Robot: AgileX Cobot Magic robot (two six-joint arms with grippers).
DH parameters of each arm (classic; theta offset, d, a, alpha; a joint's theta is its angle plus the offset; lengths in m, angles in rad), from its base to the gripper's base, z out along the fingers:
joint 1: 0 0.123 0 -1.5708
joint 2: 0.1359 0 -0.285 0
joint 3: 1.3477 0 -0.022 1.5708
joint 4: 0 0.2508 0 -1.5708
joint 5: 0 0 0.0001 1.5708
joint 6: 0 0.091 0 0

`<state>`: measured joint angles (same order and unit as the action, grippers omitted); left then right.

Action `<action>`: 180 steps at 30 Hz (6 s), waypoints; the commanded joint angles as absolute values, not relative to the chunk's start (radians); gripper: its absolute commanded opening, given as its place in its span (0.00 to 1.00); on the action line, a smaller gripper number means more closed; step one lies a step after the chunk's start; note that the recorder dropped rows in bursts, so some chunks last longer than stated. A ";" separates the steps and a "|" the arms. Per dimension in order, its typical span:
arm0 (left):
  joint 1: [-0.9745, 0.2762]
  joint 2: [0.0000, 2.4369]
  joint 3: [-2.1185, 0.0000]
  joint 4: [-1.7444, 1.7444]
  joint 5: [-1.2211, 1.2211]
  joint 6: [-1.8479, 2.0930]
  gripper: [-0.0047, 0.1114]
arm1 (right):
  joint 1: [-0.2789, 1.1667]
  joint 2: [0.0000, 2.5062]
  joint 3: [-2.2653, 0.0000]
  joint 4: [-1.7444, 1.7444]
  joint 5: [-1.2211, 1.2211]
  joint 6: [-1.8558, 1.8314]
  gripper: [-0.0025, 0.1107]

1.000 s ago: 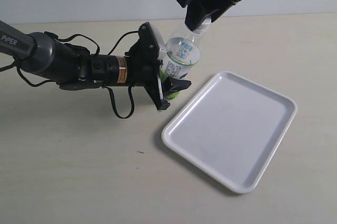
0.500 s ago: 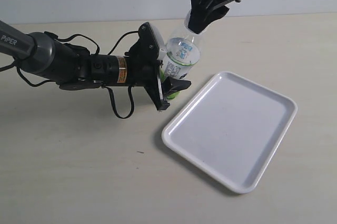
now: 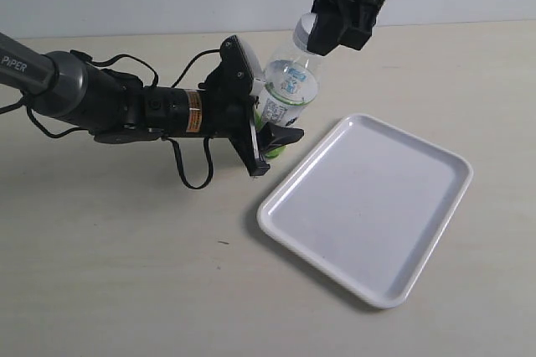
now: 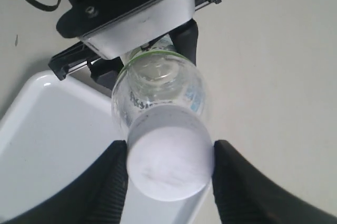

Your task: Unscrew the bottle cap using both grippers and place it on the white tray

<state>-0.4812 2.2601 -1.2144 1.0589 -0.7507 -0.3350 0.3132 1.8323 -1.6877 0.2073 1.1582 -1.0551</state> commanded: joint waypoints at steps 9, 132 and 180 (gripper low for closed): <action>-0.479 2.257 -1.211 1.066 -0.735 -0.381 0.04 | 0.315 1.823 -1.694 0.240 1.126 -1.579 0.02; -0.469 2.257 -1.211 1.063 -0.750 -0.377 0.04 | 0.315 1.832 -1.692 0.210 1.113 -0.949 0.02; -0.469 2.257 -1.211 1.063 -0.753 -0.401 0.04 | 0.315 1.832 -1.692 0.227 1.127 -2.105 0.07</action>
